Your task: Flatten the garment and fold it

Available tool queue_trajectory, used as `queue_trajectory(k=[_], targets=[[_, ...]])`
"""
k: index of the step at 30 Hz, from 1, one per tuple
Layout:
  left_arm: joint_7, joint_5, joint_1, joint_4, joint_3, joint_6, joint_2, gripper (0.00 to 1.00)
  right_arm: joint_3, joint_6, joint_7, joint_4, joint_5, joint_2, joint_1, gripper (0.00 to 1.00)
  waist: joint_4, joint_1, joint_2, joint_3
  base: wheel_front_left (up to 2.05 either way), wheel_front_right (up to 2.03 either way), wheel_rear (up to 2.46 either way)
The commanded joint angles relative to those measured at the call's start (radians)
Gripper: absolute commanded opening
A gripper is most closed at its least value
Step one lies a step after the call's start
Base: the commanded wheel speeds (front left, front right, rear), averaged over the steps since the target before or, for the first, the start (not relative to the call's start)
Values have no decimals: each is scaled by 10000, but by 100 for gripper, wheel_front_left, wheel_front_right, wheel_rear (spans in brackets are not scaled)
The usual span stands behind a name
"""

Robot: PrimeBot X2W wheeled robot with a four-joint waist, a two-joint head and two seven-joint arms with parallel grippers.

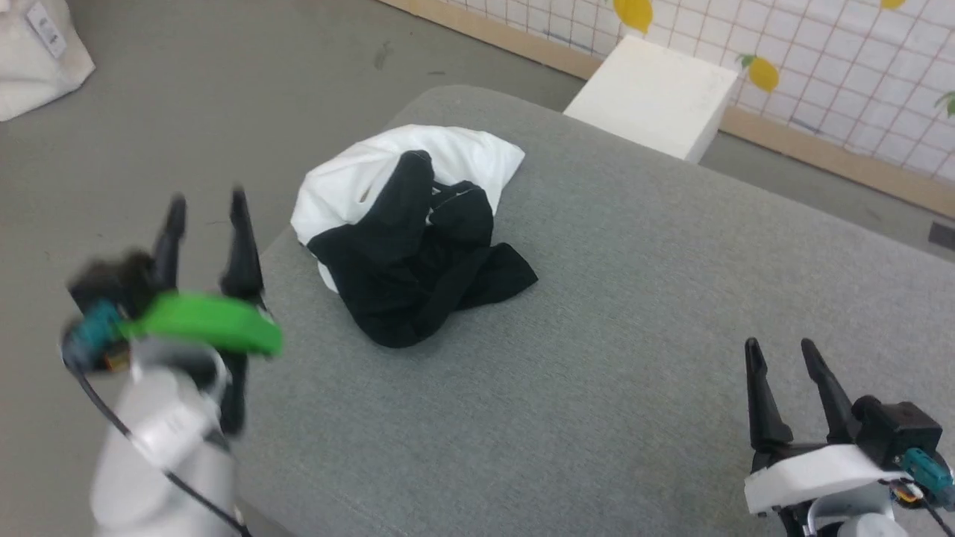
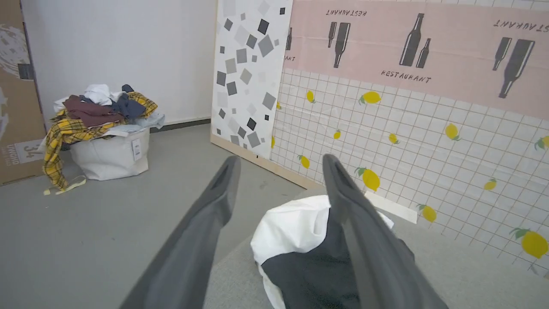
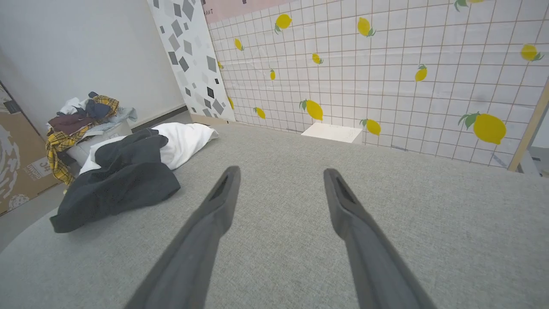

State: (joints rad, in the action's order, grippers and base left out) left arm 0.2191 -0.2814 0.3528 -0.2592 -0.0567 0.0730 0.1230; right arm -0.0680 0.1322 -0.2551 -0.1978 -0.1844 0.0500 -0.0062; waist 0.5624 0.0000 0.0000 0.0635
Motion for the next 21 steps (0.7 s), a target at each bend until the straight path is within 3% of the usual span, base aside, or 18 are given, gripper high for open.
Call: queue_trajectory(k=[1, 9, 15, 21], targets=[[-327, -322, 767, -278, -63, 190, 271, 100, -46, -15, 65, 140, 158, 3, -235, 100, -465, 0, 0, 517, 0, 0, 0], [-3803, -2083, 3767, -2924, -136, 536, 1765, 100, -256, -15, 585, 854, 790, 3, -799, 100, -1790, 0, 0, 1982, 0, 0, 0], [-6526, -3331, 5031, -4267, 18, 570, 2429, 100, -406, -15, 894, 1435, 1040, 3, -988, 100, -2675, 0, 0, 3045, 0, 0, 0], [-8307, -3865, 5782, -5227, 22, 392, 2588, 100, -465, -15, 1064, 1868, 1146, 3, -1160, 100, -3208, 0, 0, 3847, 0, 0, 0]])
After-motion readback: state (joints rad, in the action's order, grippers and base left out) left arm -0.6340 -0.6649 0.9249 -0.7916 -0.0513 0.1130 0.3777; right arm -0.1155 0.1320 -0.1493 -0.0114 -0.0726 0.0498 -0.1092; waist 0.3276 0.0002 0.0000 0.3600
